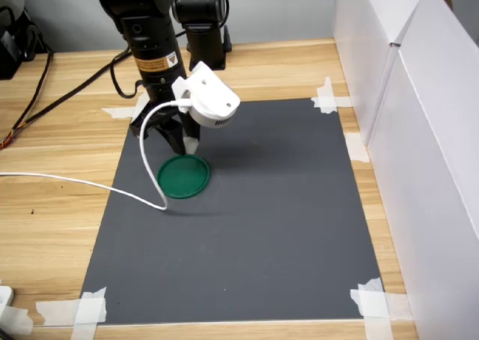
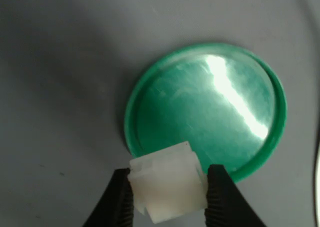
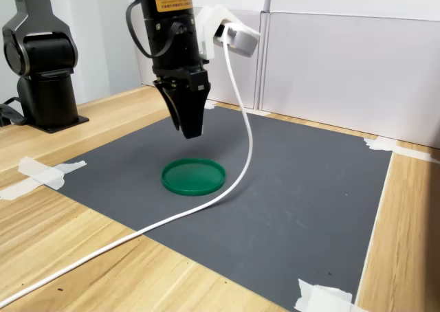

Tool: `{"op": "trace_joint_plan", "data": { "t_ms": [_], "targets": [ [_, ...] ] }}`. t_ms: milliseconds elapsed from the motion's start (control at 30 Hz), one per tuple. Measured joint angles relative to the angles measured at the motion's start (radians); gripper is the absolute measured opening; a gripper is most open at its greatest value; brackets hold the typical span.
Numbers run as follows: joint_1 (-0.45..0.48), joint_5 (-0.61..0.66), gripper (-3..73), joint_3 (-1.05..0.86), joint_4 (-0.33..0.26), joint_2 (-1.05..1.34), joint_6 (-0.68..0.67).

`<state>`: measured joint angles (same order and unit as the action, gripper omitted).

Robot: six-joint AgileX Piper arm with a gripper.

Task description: Grasp a white terminal and put it in the green lid.

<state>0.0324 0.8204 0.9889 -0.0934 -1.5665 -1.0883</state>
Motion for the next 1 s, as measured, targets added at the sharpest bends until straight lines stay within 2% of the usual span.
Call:
{"op": "trace_joint_plan", "data": {
  "t_ms": [100,367,733,1000],
  "targets": [
    [0.000,-0.030,33.8,-0.017,0.027,0.000,0.017],
    [0.000,-0.092,33.8,-0.023,0.040,0.000,0.035],
    [0.000,-0.114,33.8,-0.023,0.063,-0.083,0.073],
    [0.000,-0.135,33.8,-0.023,0.123,-0.093,0.121]
  ]
}}
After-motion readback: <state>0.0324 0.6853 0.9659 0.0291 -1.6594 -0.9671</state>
